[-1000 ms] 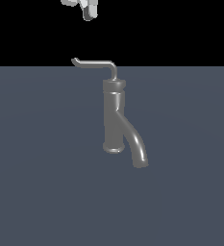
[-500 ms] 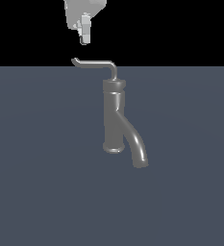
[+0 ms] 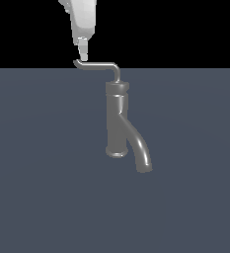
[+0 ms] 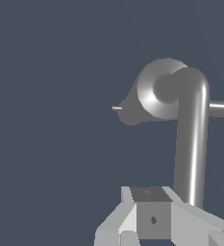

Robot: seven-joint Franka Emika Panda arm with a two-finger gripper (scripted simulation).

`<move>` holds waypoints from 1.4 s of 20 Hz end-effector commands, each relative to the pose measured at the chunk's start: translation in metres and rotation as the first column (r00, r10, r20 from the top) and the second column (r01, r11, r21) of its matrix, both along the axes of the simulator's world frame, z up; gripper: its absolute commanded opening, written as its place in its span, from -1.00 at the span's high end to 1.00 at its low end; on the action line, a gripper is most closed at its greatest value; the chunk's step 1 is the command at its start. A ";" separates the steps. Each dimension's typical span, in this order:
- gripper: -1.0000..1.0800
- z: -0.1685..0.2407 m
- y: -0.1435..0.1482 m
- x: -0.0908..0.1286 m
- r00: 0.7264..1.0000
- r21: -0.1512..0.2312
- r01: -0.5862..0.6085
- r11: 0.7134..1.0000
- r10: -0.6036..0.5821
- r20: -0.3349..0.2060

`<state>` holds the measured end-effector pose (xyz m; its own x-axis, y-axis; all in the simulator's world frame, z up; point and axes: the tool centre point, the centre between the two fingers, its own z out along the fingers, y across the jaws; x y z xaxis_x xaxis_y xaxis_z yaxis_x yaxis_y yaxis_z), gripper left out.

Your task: Turn on the faucet by rotating a designated handle.

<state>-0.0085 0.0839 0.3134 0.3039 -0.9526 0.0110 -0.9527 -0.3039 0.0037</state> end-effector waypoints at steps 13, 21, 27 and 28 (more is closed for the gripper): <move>1.00 -0.013 0.007 0.009 0.998 0.011 0.065 0.998 -0.065 0.000; 1.00 -0.013 0.003 -0.015 0.998 0.011 0.065 0.998 -0.065 0.000; 1.00 -0.013 -0.001 -0.034 0.998 0.012 0.066 0.998 -0.066 0.000; 1.00 -0.013 -0.002 -0.037 0.998 0.012 0.066 0.998 -0.066 0.000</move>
